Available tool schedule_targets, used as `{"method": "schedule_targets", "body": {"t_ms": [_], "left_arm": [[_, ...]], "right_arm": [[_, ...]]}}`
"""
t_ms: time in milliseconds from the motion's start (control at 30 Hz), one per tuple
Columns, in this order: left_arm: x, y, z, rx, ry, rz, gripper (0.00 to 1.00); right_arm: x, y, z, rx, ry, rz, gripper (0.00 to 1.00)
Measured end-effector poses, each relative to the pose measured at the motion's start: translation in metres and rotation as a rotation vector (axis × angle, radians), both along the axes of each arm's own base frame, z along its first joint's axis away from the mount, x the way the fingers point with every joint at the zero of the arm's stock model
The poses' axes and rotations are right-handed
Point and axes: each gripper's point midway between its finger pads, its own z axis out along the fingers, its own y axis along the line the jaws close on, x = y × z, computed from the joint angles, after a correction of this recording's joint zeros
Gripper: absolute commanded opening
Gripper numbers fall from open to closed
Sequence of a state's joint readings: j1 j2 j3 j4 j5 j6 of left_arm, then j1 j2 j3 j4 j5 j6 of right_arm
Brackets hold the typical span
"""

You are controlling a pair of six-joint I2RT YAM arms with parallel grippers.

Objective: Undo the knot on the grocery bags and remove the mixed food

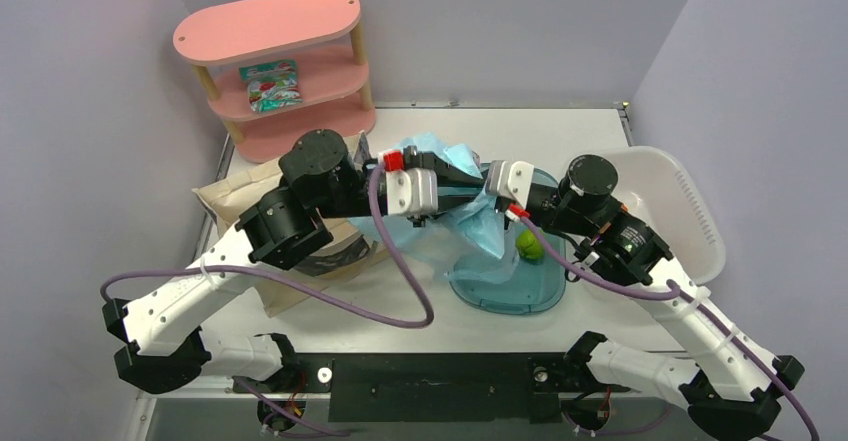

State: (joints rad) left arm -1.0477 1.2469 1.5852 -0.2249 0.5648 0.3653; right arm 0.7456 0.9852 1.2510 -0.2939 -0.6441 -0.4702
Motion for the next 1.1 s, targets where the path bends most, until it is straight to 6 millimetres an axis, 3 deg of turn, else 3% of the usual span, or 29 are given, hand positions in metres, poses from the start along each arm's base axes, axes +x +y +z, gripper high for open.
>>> {"method": "schedule_targets", "body": {"t_ms": [33, 100, 200, 467, 600, 667, 800, 833, 867, 933, 1033, 1100], "left_arm": [[0.003, 0.000, 0.002, -0.004, -0.002, 0.018, 0.44], [0.020, 0.007, 0.016, -0.030, 0.004, 0.107, 0.51], [0.032, 0.021, 0.028, -0.052, 0.018, 0.188, 0.52], [0.110, 0.091, 0.010, 0.082, 0.139, 0.528, 0.53], [0.132, 0.123, -0.004, 0.146, 0.174, 0.633, 0.52], [0.132, 0.135, -0.017, 0.181, 0.163, 0.652, 0.53], [0.108, 0.144, -0.047, 0.230, 0.123, 0.586, 0.53], [0.101, 0.146, -0.052, 0.236, 0.118, 0.568, 0.63], [0.096, 0.147, -0.052, 0.234, 0.109, 0.553, 0.83], [0.094, 0.144, -0.046, 0.230, 0.093, 0.533, 0.95], [0.095, 0.136, -0.027, 0.215, 0.065, 0.501, 0.97], [0.098, 0.129, -0.028, 0.220, 0.064, 0.489, 0.97]], "right_arm": [[0.000, 0.001, 0.002, 0.018, 0.007, 0.005, 0.00], [-0.002, 0.000, 0.003, 0.049, 0.045, 0.002, 0.00], [0.013, -0.015, 0.011, 0.095, 0.028, -0.076, 0.00], [0.032, -0.055, 0.011, 0.119, 0.016, -0.221, 0.00], [0.035, -0.060, 0.010, 0.122, 0.037, -0.225, 0.00], [0.034, -0.058, 0.008, 0.117, 0.041, -0.208, 0.00], [0.028, -0.051, 0.003, 0.090, 0.056, -0.145, 0.00], [0.027, -0.050, 0.003, 0.082, 0.058, -0.133, 0.00], [0.025, -0.047, 0.003, 0.073, 0.060, -0.117, 0.00], [0.023, -0.042, 0.005, 0.056, 0.057, -0.089, 0.00], [0.016, -0.033, 0.003, 0.031, 0.050, -0.043, 0.00], [0.009, -0.028, 0.000, 0.010, 0.042, -0.014, 0.00]]}}
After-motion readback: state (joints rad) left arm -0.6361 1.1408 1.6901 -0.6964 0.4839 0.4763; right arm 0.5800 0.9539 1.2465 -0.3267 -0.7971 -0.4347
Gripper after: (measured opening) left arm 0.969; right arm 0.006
